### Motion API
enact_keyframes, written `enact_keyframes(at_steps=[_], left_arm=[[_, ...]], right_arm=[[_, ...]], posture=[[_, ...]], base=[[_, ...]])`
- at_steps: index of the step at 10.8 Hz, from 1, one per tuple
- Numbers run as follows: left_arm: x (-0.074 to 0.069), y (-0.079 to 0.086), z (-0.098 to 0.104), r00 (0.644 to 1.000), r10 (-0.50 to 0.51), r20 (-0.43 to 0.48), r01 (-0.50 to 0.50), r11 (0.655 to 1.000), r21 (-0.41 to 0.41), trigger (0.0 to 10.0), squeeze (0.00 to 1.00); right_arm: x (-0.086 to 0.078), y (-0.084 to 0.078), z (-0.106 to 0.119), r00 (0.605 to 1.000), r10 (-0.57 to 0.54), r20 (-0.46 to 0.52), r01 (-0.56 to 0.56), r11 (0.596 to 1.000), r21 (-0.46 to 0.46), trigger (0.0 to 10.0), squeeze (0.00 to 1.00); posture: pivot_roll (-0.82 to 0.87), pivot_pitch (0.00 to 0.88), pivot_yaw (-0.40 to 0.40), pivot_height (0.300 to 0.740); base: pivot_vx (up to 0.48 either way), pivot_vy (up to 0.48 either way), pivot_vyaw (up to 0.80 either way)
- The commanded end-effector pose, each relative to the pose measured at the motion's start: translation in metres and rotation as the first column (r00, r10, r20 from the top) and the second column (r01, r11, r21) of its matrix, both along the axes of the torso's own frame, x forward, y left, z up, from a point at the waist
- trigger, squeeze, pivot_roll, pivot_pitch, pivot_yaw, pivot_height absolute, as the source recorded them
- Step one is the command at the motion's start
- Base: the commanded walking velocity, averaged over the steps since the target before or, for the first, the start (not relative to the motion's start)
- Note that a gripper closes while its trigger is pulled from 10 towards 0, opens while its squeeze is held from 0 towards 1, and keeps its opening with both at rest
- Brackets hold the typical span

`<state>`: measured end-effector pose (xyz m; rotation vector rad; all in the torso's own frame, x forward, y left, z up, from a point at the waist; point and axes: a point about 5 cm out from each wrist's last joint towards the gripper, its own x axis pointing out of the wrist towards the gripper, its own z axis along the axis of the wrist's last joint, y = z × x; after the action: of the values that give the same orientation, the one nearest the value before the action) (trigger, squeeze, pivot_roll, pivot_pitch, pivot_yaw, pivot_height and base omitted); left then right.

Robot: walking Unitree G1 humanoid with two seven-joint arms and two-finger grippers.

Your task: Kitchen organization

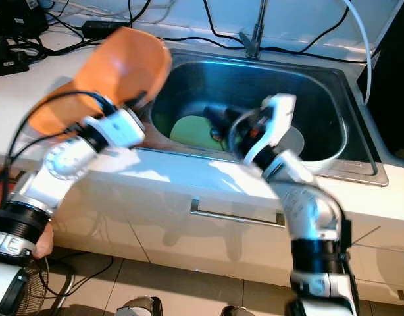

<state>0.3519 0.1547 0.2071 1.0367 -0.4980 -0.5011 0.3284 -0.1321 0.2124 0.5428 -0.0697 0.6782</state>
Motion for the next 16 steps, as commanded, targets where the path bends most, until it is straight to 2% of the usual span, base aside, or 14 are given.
enact_keyframes(at_steps=[1,2,3,6,8,9,12,13,14,16], left_arm=[[-0.003,-0.010,0.001,0.997,-0.058,0.052,0.055,0.997,0.045,0.0,0.00],[-0.004,-0.017,-0.001,0.993,-0.093,0.068,0.088,0.993,0.077,0.0,0.00],[-0.007,-0.030,0.003,0.983,-0.144,0.113,0.135,0.987,0.082,0.0,0.00],[-0.010,-0.053,0.010,0.955,-0.209,0.208,0.196,0.977,0.085,0.0,0.00],[-0.010,-0.063,0.011,0.946,-0.240,0.218,0.225,0.970,0.093,0.0,0.00],[-0.010,-0.068,0.008,0.943,-0.254,0.216,0.238,0.966,0.099,0.0,0.00],[-0.011,-0.074,0.007,0.937,-0.270,0.222,0.254,0.962,0.098,0.0,0.00],[-0.011,-0.075,0.005,0.937,-0.273,0.218,0.256,0.961,0.101,0.0,0.00],[-0.011,-0.074,0.004,0.937,-0.273,0.218,0.256,0.961,0.102,0.0,0.00],[-0.010,-0.072,0.001,0.940,-0.266,0.213,0.247,0.963,0.113,0.0,0.00]], right_arm=[[0.004,-0.005,0.010,1.000,-0.003,-0.027,0.006,0.995,0.098,10.0,0.00],[0.007,-0.007,0.017,0.999,0.003,-0.041,0.004,0.987,0.164,10.0,0.00],[0.013,-0.006,0.024,0.999,-0.009,-0.050,0.018,0.983,0.184,10.0,0.00],[0.027,-0.001,0.026,0.994,-0.006,-0.112,0.025,0.986,0.162,10.0,0.00],[0.034,0.002,0.025,0.992,0.001,-0.130,0.012,0.995,0.101,10.0,0.00],[0.041,0.005,0.028,0.990,0.005,-0.138,-0.001,0.999,0.033,10.0,0.00],[0.052,0.003,0.038,0.991,-0.026,-0.135,0.017,0.997,-0.069,10.0,0.00],[0.059,0.000,0.036,0.982,-0.091,-0.165,0.069,0.988,-0.135,0.0,0.00],[0.061,-0.001,0.037,0.979,-0.110,-0.173,0.082,0.984,-0.161,0.0,0.00],[0.063,-0.004,0.043,0.972,-0.161,-0.172,0.108,0.954,-0.280,0.0,0.00]], posture=[[0.11,0.059,-0.006,0.740],[0.11,0.059,-0.006,0.740],[0.11,0.058,-0.008,0.740],[0.11,0.061,-0.013,0.740],[0.11,0.062,-0.013,0.740],[0.11,0.062,-0.013,0.740],[0.09,0.068,-0.017,0.740],[0.09,0.072,-0.018,0.740],[0.09,0.076,-0.018,0.740],[0.08,0.078,-0.018,0.740]], base=[[0.000,0.000,0.00],[0.000,0.000,0.00],[0.000,0.000,0.00],[0.000,0.000,0.00],[0.000,0.000,0.00],[0.000,0.000,0.00],[0.000,0.000,0.00],[0.000,0.000,0.00],[0.000,0.000,0.00],[0.000,0.000,0.00]])
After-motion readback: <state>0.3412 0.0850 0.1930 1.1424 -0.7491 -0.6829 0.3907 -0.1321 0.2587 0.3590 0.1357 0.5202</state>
